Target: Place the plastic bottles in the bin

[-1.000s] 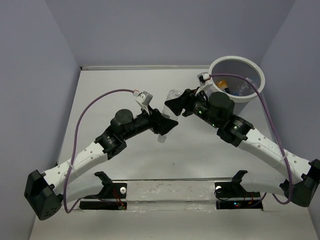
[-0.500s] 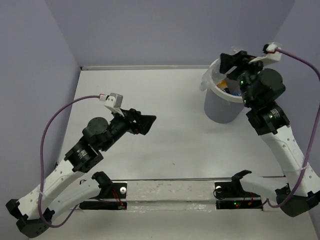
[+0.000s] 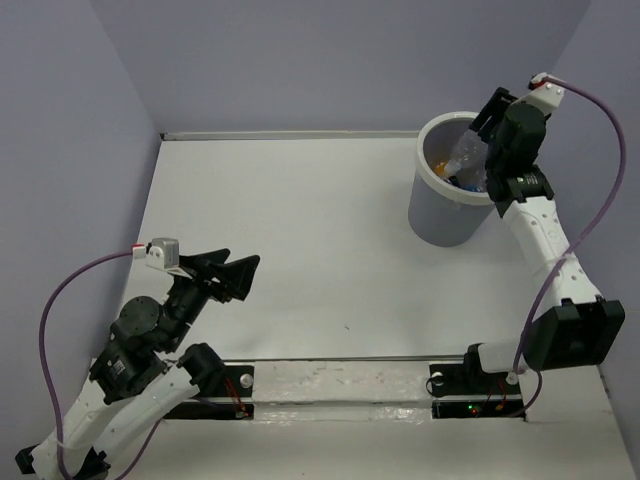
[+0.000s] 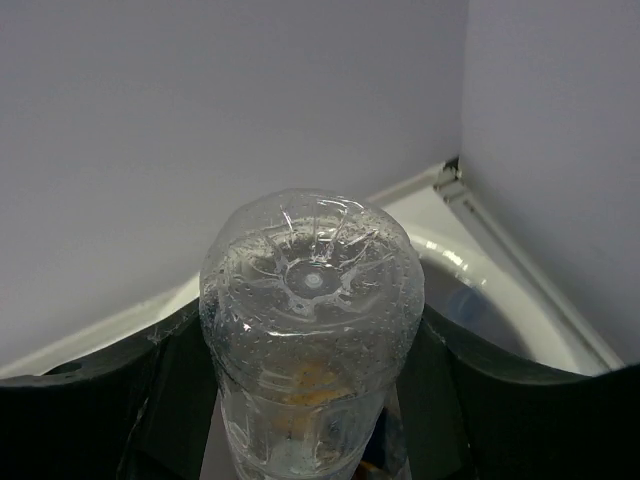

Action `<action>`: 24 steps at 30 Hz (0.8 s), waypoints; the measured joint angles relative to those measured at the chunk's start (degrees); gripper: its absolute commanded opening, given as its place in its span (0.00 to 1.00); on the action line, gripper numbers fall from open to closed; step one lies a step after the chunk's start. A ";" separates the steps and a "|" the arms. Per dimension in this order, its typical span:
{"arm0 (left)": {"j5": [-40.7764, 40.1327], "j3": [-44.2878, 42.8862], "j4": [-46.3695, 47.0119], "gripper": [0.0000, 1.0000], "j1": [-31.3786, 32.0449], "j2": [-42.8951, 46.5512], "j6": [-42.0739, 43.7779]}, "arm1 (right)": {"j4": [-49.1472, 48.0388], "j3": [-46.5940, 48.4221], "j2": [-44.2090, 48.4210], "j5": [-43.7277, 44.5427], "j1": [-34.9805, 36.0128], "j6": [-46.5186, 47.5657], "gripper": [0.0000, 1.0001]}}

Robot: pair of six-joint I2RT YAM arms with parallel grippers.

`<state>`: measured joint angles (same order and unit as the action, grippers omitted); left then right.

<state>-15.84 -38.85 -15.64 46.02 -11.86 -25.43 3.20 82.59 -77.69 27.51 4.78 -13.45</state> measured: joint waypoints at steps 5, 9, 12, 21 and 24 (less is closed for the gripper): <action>-0.79 0.02 -0.46 0.99 0.00 1.14 0.00 | -0.85 -5.62 -6.12 -4.09 -0.02 -2.95 0.93; -0.48 0.02 -0.46 0.99 0.00 1.09 0.02 | 0.22 -4.50 -4.07 -6.25 -0.02 -4.79 1.00; -0.26 0.02 -0.46 0.99 0.00 0.98 0.02 | 0.87 -2.58 -0.35 -6.69 -0.02 -5.44 1.00; -0.81 0.02 -0.48 0.99 -0.28 0.81 0.04 | 2.45 1.75 16.83 -19.80 -0.24 -9.92 1.00; -1.81 0.02 -0.46 0.99 -0.39 0.85 0.15 | 1.79 -0.81 22.14 -31.58 -0.28 -14.10 1.00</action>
<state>-17.65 -38.83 -16.10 45.63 -11.00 -25.28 4.99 81.78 -55.55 -4.08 4.49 -27.55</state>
